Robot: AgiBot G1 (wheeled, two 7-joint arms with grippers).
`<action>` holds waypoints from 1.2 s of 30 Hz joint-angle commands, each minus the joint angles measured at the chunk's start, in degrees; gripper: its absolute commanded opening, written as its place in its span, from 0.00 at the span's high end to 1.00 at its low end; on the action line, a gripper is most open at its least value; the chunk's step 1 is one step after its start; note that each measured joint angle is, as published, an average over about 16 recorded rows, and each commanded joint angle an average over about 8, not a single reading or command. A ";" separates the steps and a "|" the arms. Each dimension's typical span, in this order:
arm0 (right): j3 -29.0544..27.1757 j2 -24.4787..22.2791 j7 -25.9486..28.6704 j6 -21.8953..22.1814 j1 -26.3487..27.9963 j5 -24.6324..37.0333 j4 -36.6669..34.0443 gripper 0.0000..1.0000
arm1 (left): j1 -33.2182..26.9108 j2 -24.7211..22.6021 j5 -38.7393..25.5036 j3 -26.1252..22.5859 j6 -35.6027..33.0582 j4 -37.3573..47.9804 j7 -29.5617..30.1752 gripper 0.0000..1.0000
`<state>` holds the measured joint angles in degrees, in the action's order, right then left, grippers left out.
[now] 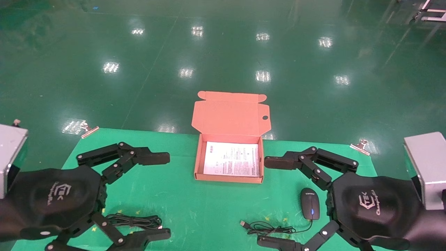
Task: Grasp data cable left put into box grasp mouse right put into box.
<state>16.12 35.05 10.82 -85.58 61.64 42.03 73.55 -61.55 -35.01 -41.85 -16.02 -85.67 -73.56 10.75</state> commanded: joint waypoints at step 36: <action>5.72 1.01 -7.49 -3.68 9.20 14.82 3.18 0.00 | -11.60 -0.26 -15.19 -7.20 -3.83 -1.85 1.35 0.00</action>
<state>22.67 36.16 2.79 -89.08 71.16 56.79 76.56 -72.86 -35.40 -56.25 -23.65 -89.04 -75.23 11.91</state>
